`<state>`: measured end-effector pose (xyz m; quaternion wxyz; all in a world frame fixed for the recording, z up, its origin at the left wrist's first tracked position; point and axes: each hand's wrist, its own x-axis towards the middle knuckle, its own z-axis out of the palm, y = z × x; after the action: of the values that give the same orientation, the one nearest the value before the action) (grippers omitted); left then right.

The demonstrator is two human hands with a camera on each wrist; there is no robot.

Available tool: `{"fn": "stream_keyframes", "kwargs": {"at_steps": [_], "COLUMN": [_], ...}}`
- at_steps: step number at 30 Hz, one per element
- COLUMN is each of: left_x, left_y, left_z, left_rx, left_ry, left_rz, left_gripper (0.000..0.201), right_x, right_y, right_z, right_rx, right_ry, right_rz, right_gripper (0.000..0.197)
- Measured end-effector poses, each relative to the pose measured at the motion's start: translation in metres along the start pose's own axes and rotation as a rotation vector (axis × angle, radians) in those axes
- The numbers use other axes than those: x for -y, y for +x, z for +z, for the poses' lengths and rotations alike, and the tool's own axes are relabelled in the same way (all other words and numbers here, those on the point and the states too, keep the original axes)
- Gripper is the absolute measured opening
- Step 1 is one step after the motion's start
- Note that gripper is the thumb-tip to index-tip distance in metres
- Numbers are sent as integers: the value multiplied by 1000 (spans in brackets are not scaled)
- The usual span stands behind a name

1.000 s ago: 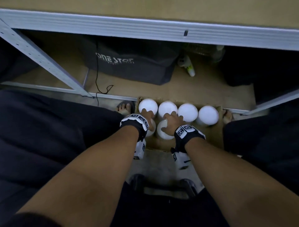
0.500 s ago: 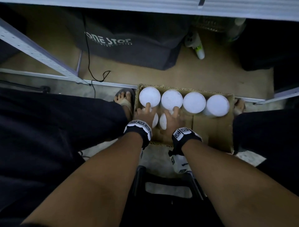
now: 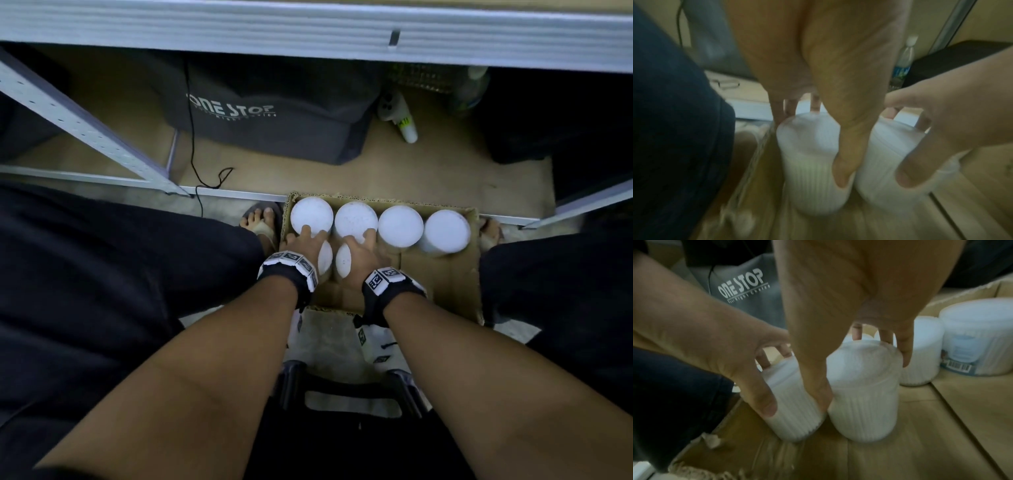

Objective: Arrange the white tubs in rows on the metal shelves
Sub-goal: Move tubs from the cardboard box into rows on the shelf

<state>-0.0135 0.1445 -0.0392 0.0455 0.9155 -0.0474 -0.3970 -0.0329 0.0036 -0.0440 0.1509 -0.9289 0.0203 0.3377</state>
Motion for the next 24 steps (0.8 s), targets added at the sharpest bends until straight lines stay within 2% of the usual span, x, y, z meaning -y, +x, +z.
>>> {"fn": "stream_keyframes", "kwargs": {"at_steps": [4, 8, 13, 18, 24], "left_x": [-5, -16, -36, -50, -65], "left_y": [-15, -35, -71, -111, -166], "left_z": [-26, -50, -95, -142, -198], "left_rx": [-21, -96, -232, -374, -548], "left_ry": [11, 11, -75, -67, -106], "left_rz": [6, 20, 100, 175, 286], "left_gripper": [77, 80, 81, 97, 95], "right_x": [1, 1, 4, 10, 14], "right_y": [-13, -31, -63, -106, -163], "right_z": [-26, -59, -111, -167, -230], "right_rx": [26, 15, -124, -278, -459], "right_ry": [-35, -36, -67, -34, 3], "right_rz": [6, 28, -50, -69, -111], "right_gripper": [73, 84, 75, 84, 88]}}
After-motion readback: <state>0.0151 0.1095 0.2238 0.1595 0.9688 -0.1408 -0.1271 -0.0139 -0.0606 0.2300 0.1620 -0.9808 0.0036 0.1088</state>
